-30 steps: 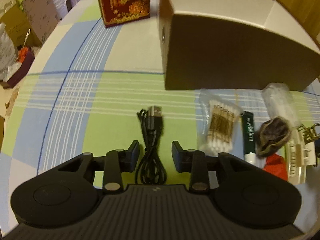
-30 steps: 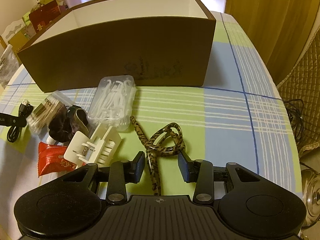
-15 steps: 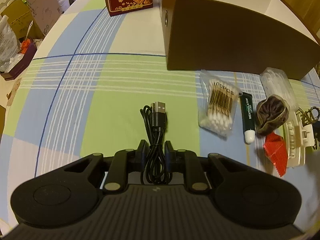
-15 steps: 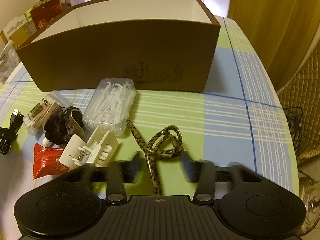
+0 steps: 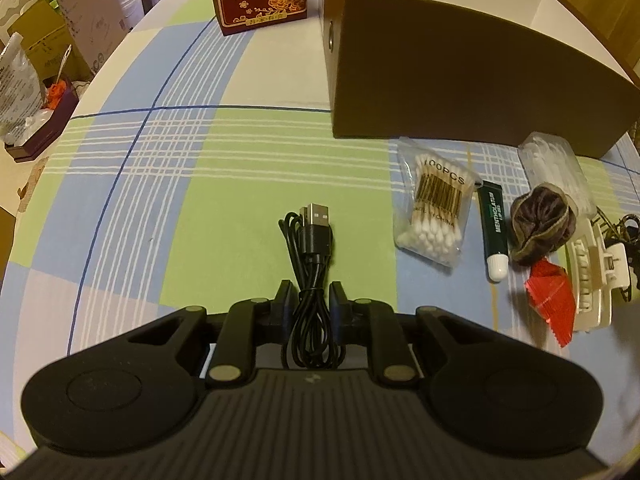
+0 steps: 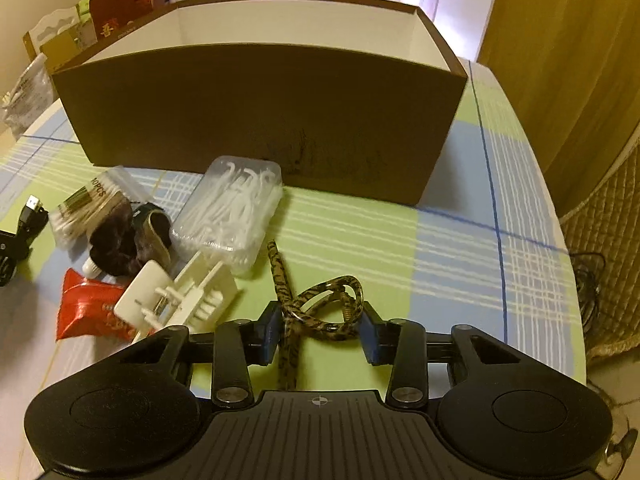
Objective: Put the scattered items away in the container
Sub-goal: 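Grasp the black USB cable with the left tool while right holds the claw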
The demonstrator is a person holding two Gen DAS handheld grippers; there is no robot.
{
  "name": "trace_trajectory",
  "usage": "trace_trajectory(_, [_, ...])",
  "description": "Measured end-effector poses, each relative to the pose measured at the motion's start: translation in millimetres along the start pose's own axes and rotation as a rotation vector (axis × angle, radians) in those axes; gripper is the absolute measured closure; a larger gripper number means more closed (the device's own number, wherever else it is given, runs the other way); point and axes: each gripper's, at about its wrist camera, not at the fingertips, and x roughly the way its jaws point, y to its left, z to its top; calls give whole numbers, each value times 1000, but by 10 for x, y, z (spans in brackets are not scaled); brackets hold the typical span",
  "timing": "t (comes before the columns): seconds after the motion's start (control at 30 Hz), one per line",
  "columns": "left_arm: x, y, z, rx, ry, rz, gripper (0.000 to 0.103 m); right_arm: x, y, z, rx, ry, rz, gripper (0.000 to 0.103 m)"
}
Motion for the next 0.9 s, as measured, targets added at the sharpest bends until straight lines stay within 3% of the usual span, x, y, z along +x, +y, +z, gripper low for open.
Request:
trace_trajectory(0.47, [-280,-126,-58,-12,-40,-47,93,-315,-61,-106,50,-19,18,62])
trace_trajectory(0.6, [-390,-175,-57,-4,-66,-57,98,-404,-78,-87,57,-40,26,62])
trace_trajectory(0.63, [-387,-178,-61,-2,-63,-58,103,-418,-77,-85,57,-43,28,62])
trace_trajectory(0.73, [-362,-178,-102,-6,-46,-56,103,-443,-68,-100,61,-47,35,62])
trace_trajectory(0.9, [-316,-187,-142,0,-36,-45,81,-472,-59,-165,66,-40,42,62])
